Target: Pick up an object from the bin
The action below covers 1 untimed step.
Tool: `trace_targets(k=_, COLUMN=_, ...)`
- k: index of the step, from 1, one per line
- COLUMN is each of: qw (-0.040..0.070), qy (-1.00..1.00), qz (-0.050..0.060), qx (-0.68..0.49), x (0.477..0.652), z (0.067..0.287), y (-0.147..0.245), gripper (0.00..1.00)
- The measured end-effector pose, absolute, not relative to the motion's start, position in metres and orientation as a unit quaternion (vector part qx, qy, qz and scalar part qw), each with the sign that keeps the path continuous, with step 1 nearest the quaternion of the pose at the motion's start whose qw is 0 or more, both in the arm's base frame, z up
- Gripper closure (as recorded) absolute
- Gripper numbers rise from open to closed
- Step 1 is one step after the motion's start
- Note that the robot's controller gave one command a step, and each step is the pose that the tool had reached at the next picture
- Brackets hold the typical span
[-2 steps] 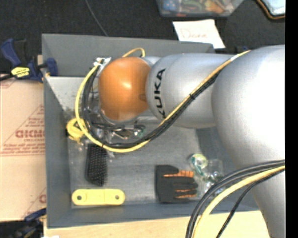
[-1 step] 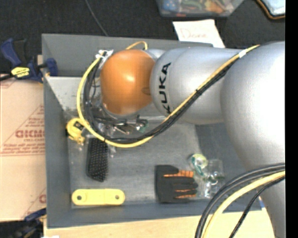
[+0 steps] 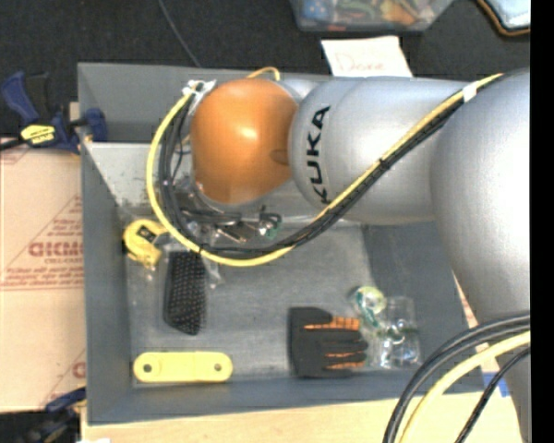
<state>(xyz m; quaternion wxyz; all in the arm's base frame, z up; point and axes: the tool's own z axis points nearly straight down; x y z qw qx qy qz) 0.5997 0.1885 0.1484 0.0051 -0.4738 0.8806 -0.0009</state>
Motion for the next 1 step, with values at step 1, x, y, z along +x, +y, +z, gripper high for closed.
trace_targets(k=1, qw=0.01, qy=0.881, qz=-0.002, qx=-0.473, x=0.6019, z=0.1852, y=0.189, gripper=1.0)
